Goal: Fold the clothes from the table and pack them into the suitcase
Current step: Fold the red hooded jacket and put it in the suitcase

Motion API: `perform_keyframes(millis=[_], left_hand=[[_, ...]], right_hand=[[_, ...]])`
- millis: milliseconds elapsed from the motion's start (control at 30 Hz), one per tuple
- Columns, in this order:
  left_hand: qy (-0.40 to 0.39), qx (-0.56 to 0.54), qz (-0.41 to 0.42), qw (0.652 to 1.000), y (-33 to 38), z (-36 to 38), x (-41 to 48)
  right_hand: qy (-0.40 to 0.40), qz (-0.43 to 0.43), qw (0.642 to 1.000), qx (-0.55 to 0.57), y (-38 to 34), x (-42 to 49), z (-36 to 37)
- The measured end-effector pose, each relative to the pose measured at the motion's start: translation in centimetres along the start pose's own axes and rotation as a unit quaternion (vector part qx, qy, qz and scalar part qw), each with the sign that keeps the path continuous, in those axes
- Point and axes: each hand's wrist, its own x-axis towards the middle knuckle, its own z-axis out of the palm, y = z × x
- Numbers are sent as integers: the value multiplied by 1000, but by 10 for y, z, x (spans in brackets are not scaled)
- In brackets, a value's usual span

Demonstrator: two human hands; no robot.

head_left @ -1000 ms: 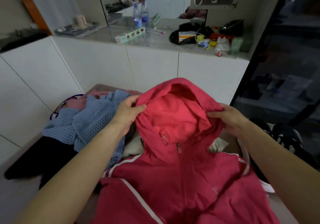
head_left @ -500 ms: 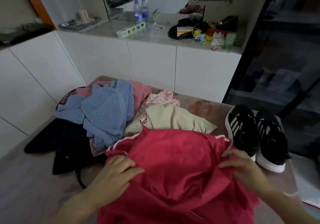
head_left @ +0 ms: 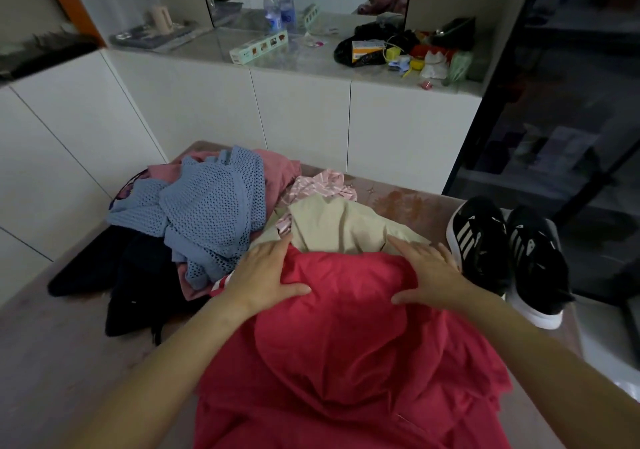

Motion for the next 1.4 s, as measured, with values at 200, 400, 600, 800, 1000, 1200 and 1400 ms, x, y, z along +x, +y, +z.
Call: perform_keyframes(millis=[200, 400, 600, 800, 1000, 1200, 1400], left_hand=[[-79, -29, -29, 996, -8, -10, 6], [66, 30, 88, 993, 4, -37, -13], [111, 50, 190, 974, 24, -52, -94], [91, 112, 305, 941, 34, -10, -206], [54, 137, 280, 949, 29, 56, -256], [-4, 134, 244, 960, 27, 69, -274], [33, 16, 43, 998, 65, 43, -258]], right_hand=[[-19, -1, 996, -82, -4, 5, -1], [164, 13, 972, -167, -12, -34, -23], [308, -88, 937, -142, -7, -117, -7], [283, -164, 929, -174, -5, -210, 42], [205, -178, 940, -207, -4, -247, 94], [172, -219, 940, -198, 2, -258, 116], [202, -66, 974, -74, -39, -244, 94]])
